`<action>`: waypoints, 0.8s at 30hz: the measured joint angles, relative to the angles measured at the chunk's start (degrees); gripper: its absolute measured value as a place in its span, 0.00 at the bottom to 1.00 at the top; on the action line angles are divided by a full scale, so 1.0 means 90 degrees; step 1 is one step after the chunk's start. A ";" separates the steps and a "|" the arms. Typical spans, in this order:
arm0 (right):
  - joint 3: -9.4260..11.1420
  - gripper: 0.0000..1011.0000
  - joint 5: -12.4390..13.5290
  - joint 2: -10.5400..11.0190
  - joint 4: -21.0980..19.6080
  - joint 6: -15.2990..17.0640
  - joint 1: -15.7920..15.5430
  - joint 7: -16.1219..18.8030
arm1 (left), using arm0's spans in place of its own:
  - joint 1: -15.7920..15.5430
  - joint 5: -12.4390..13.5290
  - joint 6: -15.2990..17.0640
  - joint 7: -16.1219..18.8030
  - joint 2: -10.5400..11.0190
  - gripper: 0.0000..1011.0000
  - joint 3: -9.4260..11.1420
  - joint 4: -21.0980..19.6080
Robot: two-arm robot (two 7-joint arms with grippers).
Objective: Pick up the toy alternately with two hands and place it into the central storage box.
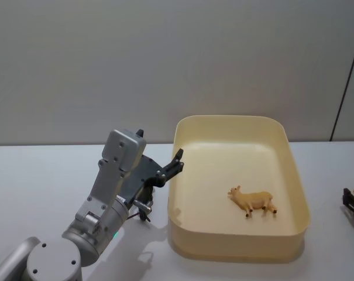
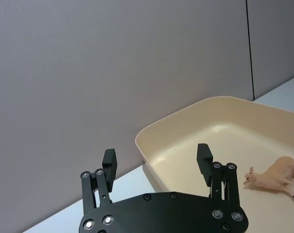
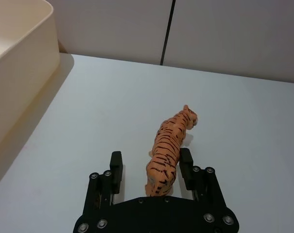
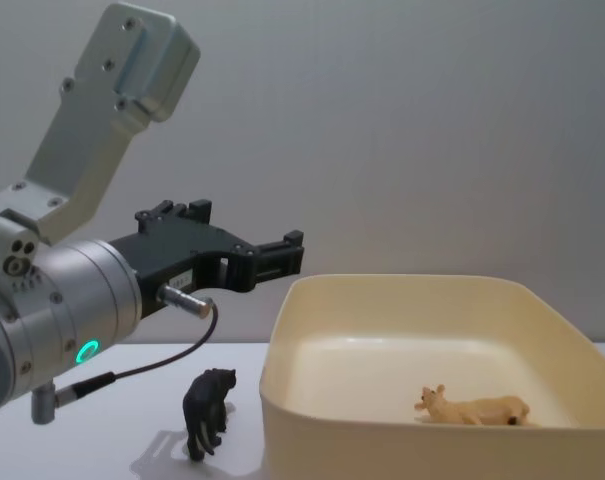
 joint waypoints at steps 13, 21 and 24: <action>-0.0045 0.31 -0.0049 -0.0059 0.0157 -0.0023 0.0113 0.0041 | 0.0000 0.0000 0.0000 0.0000 0.0000 0.99 0.0000 0.0000; -0.0057 0.29 -0.0090 -0.0056 0.0074 -0.0196 0.0078 0.0164 | 0.0000 0.0000 0.0000 0.0000 0.0000 0.99 0.0000 0.0000; -0.0063 0.30 -0.0105 -0.0054 0.0008 -0.0292 0.0061 0.0231 | 0.0000 0.0000 0.0000 0.0000 0.0000 0.99 0.0000 0.0000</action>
